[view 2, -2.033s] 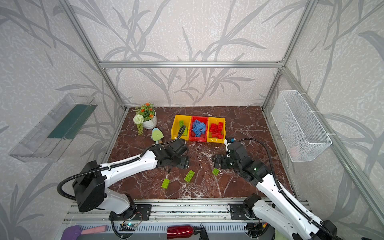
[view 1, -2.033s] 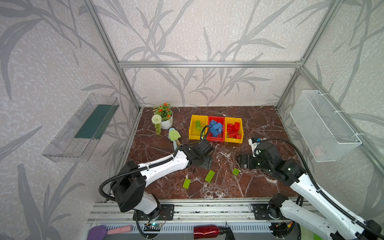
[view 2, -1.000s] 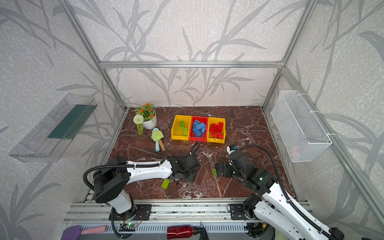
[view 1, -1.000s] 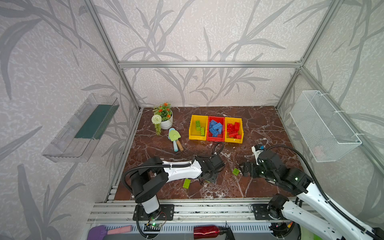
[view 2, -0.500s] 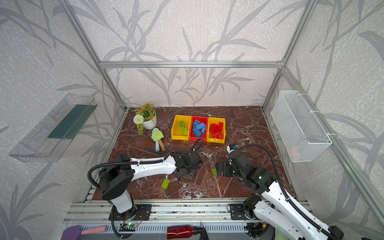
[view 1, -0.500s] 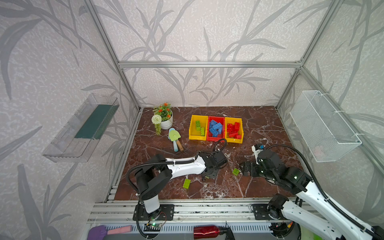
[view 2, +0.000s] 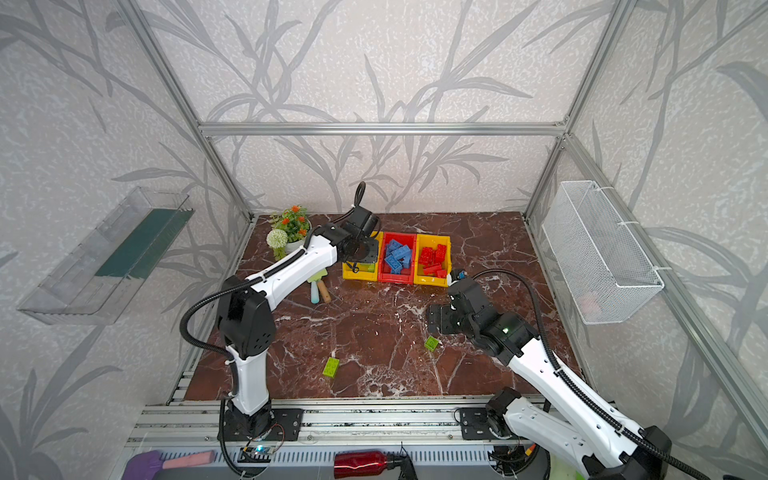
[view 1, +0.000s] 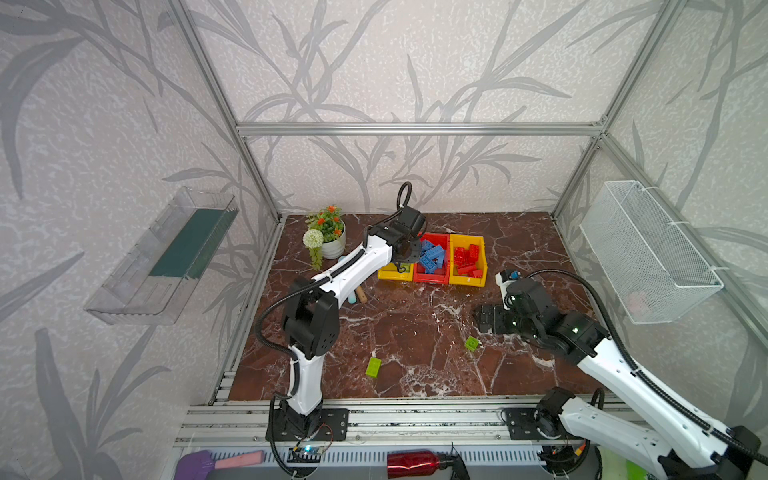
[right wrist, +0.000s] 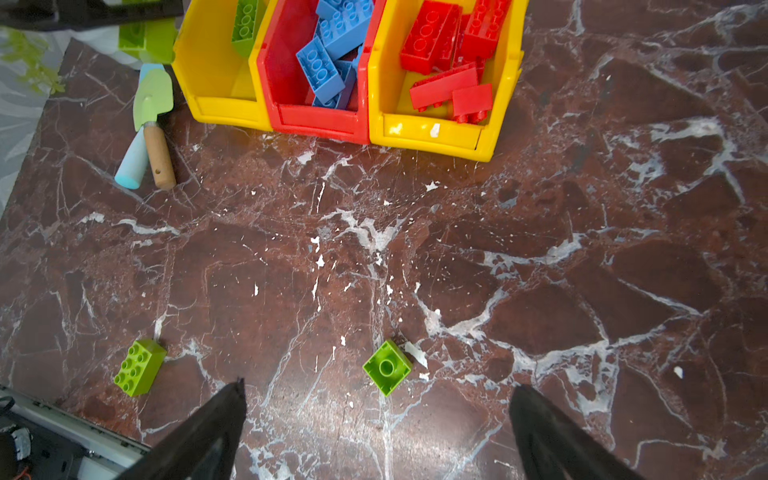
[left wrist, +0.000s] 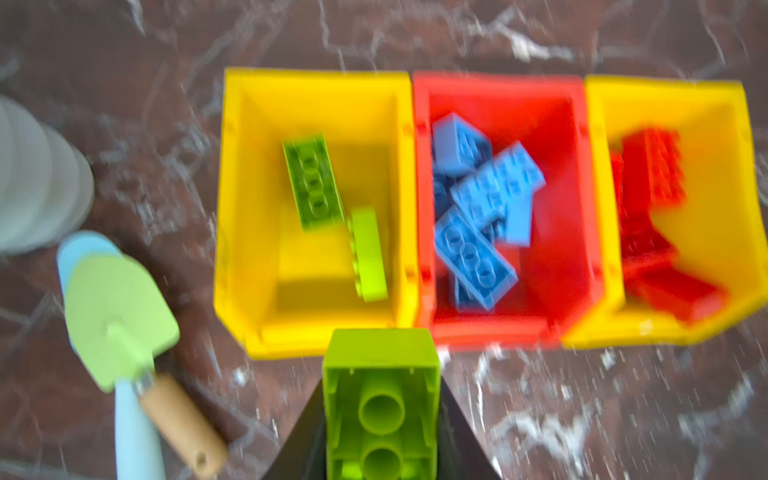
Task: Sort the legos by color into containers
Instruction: 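Open the left gripper to drop the brick into the yellow bin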
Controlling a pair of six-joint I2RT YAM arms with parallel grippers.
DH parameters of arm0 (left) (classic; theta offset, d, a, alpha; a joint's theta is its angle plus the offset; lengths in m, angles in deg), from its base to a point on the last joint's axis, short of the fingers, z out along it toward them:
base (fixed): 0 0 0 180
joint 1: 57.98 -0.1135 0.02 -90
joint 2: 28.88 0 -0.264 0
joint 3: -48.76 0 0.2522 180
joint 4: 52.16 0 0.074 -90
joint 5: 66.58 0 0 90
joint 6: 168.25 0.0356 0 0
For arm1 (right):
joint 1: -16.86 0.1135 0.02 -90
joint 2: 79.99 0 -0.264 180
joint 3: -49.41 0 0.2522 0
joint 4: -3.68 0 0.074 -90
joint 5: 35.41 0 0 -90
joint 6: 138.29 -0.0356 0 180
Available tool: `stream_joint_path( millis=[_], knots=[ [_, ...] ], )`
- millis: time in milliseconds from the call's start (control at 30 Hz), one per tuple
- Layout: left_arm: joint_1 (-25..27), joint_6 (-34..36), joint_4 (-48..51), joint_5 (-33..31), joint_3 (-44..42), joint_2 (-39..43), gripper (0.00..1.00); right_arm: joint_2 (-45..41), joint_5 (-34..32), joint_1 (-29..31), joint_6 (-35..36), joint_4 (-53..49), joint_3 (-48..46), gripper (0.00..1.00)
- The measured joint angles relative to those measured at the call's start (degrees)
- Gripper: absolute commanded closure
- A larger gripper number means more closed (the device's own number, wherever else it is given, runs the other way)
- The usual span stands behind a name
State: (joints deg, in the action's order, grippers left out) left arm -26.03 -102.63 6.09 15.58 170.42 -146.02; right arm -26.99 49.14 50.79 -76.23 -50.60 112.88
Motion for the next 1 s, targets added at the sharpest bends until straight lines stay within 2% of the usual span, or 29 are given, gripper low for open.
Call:
stream_joint_path(
  millis=[267, 367, 467, 500, 533, 733, 867, 1000],
  knots=[
    [-5.3, 2.6, 9.5, 2.2, 26.8, -20.0, 0.74, 5.2, 5.0, -7.5, 2.4, 3.4, 0.6, 0.01],
    [-6.2, 3.3, 11.8, 3.9, 34.5, -25.2, 0.60, 6.8, 6.4, -9.6, 3.0, 4.2, 1.1, 0.01],
    [-6.7, 4.0, 12.4, 6.0, 37.5, -27.5, 0.30, 7.6, 7.5, -11.0, 3.5, 4.6, 1.4, 0.01],
    [-6.8, 4.1, 12.5, 6.7, 37.5, -27.7, 0.23, 7.8, 7.7, -11.3, 3.7, 4.6, 1.6, 0.01],
    [-6.8, 4.0, 12.8, 7.5, 37.5, -27.8, 0.21, 7.8, 8.0, -11.5, 3.8, 4.7, 1.7, 0.01],
    [-6.8, 3.5, 13.3, 10.9, 36.3, -27.1, 0.21, 7.8, 8.5, -11.9, 4.2, 4.8, 2.0, 0.01],
    [-6.5, 2.8, 11.0, 11.7, 24.7, -20.2, 0.22, 7.4, 9.0, -11.9, 4.2, 4.8, 2.0, 0.01],
    [-5.8, 1.5, 7.2, 12.0, 10.0, -8.7, 0.22, 5.7, 9.1, -11.9, 4.2, 4.7, 2.0, 0.01]
  ],
)
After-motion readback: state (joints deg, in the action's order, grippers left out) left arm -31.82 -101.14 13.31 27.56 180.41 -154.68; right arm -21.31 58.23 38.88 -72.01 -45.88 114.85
